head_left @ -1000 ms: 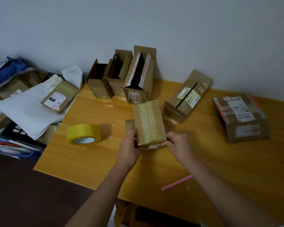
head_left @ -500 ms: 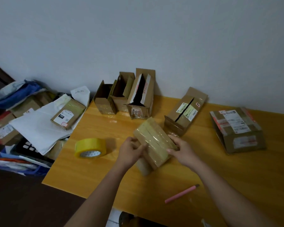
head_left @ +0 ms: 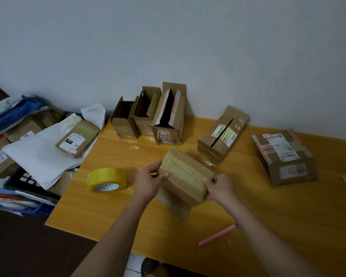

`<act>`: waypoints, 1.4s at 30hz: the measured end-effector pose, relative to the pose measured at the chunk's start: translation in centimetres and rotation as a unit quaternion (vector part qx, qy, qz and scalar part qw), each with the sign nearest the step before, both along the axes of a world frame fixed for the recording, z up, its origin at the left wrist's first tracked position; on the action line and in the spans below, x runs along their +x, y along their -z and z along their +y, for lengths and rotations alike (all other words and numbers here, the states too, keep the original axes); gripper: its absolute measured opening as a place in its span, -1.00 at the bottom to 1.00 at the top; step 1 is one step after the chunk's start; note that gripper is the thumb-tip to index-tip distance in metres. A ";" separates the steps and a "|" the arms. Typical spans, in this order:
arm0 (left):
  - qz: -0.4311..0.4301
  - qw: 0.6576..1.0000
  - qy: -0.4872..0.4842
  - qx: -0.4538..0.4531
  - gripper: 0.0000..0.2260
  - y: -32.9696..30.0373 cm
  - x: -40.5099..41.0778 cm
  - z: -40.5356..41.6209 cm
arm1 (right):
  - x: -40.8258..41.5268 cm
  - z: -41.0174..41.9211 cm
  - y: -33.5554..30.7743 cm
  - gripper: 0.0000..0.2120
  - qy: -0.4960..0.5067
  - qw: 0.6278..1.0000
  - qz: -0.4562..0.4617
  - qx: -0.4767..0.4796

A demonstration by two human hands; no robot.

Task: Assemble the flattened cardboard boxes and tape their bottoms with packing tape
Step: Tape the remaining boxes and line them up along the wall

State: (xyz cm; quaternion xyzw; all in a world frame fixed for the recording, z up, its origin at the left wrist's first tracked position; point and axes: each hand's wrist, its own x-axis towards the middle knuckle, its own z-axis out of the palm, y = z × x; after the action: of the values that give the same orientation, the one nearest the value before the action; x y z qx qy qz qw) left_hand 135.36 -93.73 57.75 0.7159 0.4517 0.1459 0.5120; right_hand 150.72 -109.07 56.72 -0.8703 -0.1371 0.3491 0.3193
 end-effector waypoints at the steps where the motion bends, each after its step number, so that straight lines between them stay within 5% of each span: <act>1: -0.008 1.000 -0.010 0.000 -0.55 0.2 -0.3 -0.1 | 0.0 0.0 0.1 -0.69 -0.018 0.999 -0.034 -0.012; 5: -0.042 0.995 -0.092 -0.015 -0.88 0.2 -1.5 -0.6 | -0.1 -0.1 0.3 -0.66 -0.015 0.999 -0.026 0.038; 8: -0.077 0.974 -0.175 -0.120 -0.74 1.1 -2.3 -0.3 | -0.2 -0.1 0.9 -0.40 -0.004 0.996 0.049 0.076; 11: -0.098 0.942 -0.215 -0.240 -0.77 1.6 -3.0 0.1 | -0.5 0.0 1.4 -0.41 0.019 0.990 0.093 0.107; 16: -0.121 0.926 -0.144 -0.327 -0.84 1.3 -4.5 0.5 | -0.2 0.4 0.6 -0.53 0.015 0.992 0.052 0.112; 27: -0.099 0.950 -0.169 -0.244 -0.94 2.0 -4.5 0.3 | -0.6 1.3 0.5 -0.50 -0.049 0.994 0.040 0.084; 30: -0.078 0.961 -0.102 -0.246 -0.46 1.5 -5.0 1.3 | -0.5 1.7 -0.3 -0.48 -0.064 0.996 0.060 0.024; 33: -0.054 0.961 0.015 -0.270 -0.11 1.0 -5.7 1.9 | -0.1 2.7 -1.7 -0.46 -0.082 0.992 0.036 0.086; 38: -0.028 0.985 0.017 -0.168 -0.57 1.1 -4.9 0.4 | -1.5 3.5 -2.0 -0.33 -0.071 0.984 0.025 0.160; 42: -0.034 0.994 0.019 -0.104 -0.53 1.2 -4.4 -0.3 | -3.3 1.8 -0.4 -0.30 -0.111 0.978 0.075 0.159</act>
State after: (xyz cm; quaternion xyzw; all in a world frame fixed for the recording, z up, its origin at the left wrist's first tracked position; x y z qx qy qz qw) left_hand 130.99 -94.06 56.54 0.6616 0.4333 0.1127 0.6015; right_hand 147.40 -107.26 57.10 -0.7592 -0.2622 0.4199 0.4226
